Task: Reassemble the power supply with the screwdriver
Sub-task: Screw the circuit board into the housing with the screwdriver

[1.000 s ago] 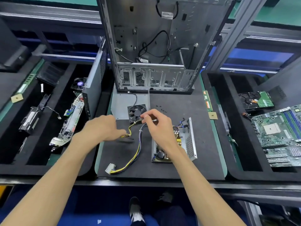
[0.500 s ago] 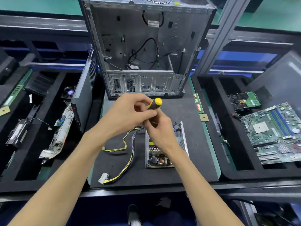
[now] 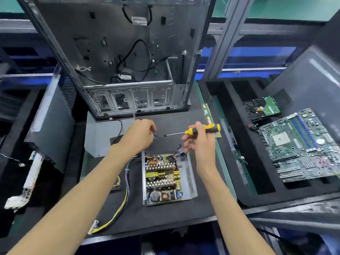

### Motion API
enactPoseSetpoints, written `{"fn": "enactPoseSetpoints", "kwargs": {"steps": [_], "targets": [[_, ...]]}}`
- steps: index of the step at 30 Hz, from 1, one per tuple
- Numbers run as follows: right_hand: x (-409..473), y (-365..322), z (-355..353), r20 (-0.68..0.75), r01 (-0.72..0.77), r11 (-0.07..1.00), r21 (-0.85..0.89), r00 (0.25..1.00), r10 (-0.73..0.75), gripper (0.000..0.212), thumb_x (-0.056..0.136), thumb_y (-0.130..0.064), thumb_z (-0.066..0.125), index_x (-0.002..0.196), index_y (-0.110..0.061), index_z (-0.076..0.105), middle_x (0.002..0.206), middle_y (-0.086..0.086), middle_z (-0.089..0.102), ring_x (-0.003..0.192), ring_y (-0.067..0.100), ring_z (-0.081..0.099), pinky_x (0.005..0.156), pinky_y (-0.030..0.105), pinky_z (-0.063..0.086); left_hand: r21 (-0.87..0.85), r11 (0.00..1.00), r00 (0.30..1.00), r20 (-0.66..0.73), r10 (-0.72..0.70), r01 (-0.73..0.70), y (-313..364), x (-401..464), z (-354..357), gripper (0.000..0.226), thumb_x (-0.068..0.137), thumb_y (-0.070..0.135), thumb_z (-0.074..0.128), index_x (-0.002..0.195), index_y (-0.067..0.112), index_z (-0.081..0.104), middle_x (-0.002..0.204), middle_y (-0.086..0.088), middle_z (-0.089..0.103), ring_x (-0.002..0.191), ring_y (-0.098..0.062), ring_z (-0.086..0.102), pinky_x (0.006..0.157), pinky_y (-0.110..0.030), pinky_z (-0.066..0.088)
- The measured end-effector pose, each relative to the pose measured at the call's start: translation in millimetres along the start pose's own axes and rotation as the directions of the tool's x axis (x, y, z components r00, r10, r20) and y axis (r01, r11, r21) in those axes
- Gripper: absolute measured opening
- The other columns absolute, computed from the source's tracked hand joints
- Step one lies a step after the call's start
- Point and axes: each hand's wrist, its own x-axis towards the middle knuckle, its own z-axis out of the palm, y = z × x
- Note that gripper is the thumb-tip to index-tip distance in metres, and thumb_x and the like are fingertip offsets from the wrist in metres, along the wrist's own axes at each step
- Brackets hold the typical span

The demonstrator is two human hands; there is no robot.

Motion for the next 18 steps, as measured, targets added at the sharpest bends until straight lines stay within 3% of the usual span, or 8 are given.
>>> {"fn": "enactPoseSetpoints", "kwargs": {"steps": [2, 7, 18], "targets": [[9.1, 1.6, -2.7, -0.007, -0.031, 0.999, 0.012, 1.0, 0.031, 0.034, 0.107, -0.028, 0.047, 0.087, -0.006, 0.062, 0.064, 0.01, 0.064, 0.045, 0.015, 0.052, 0.039, 0.025, 0.045, 0.071, 0.997, 1.0, 0.025, -0.01, 0.008, -1.6, 13.4, 9.0, 0.027, 0.09, -0.003, 0.051, 0.103, 0.009, 0.071, 0.106, -0.012, 0.072, 0.103, -0.03, 0.063, 0.09, -0.042, 0.054], [28.7, 7.7, -2.1, -0.003, -0.09, 0.996, -0.001, 0.996, 0.09, 0.036, 0.107, -0.028, 0.046, 0.083, -0.006, 0.062, 0.06, 0.008, 0.064, 0.042, 0.014, 0.051, 0.04, 0.024, 0.044, 0.238, 0.971, 0.997, 0.067, -0.047, 0.03, -2.3, 35.2, 22.8, 0.025, 0.089, -0.004, 0.053, 0.103, 0.008, 0.069, 0.106, -0.017, 0.07, 0.102, -0.039, 0.063, 0.083, -0.044, 0.053], [59.0, 12.4, -5.9, 0.012, -0.136, 0.991, 0.019, 0.991, 0.135, 0.036, 0.107, -0.028, 0.046, 0.085, -0.006, 0.064, 0.06, 0.007, 0.064, 0.043, 0.014, 0.051, 0.042, 0.025, 0.045, 0.338, 0.94, 0.991, 0.109, -0.082, 0.041, 2.3, 45.4, 37.7, 0.019, 0.089, -0.002, 0.057, 0.098, 0.005, 0.072, 0.102, -0.02, 0.071, 0.099, -0.042, 0.065, 0.084, -0.046, 0.055]]}}
